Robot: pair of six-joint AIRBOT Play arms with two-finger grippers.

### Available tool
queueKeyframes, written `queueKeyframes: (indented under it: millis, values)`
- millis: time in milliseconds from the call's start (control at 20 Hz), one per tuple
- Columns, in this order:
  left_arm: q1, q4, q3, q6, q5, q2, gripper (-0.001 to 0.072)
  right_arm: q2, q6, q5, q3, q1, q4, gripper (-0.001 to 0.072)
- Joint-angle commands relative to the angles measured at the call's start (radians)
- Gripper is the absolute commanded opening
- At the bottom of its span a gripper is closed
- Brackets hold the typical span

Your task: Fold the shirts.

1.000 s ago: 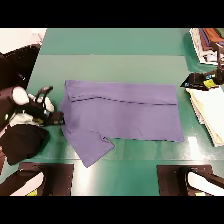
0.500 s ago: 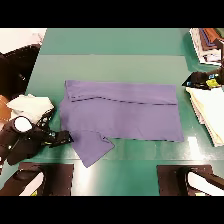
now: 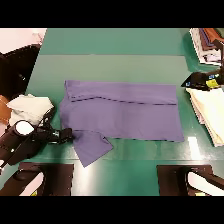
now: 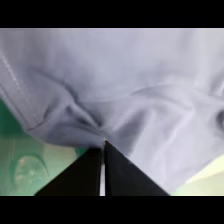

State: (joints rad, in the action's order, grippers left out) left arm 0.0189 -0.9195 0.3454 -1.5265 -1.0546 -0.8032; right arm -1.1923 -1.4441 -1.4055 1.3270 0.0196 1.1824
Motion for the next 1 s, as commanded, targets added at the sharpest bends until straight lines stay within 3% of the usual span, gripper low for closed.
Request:
queueKeyframes:
  millis: [0,200,400,700,800,900,950]
  values:
    - [0.000,0.029,0.030,0.043,-0.045,0.002,0.0025,0.034,0.013,-0.071,-0.086,0.077,-0.002,0.0444]
    - [0.000,0.029,0.079,0.067,-0.061,0.002,0.0025,0.145,0.013,-0.069,-0.434,0.304,0.068,0.0450]
    - [0.000,0.030,0.082,0.069,-0.056,0.002,0.0025,0.141,0.013,-0.047,-0.713,0.492,0.054,0.0449]
    - [0.000,0.029,0.082,0.087,-0.055,0.002,0.0025,0.042,0.050,0.106,-0.810,0.418,-0.093,0.0404]
    - [0.000,0.014,0.084,0.087,-0.065,0.002,0.0025,0.046,0.050,0.125,-0.787,0.355,-0.085,0.0278]
    - [0.000,-0.049,0.111,0.083,-0.136,0.002,0.0024,0.085,0.050,0.124,-0.758,0.315,-0.079,0.0079]
    - [0.000,-0.092,0.133,0.069,-0.176,0.002,0.0023,0.112,0.050,0.114,-0.742,0.301,-0.074,0.0018]
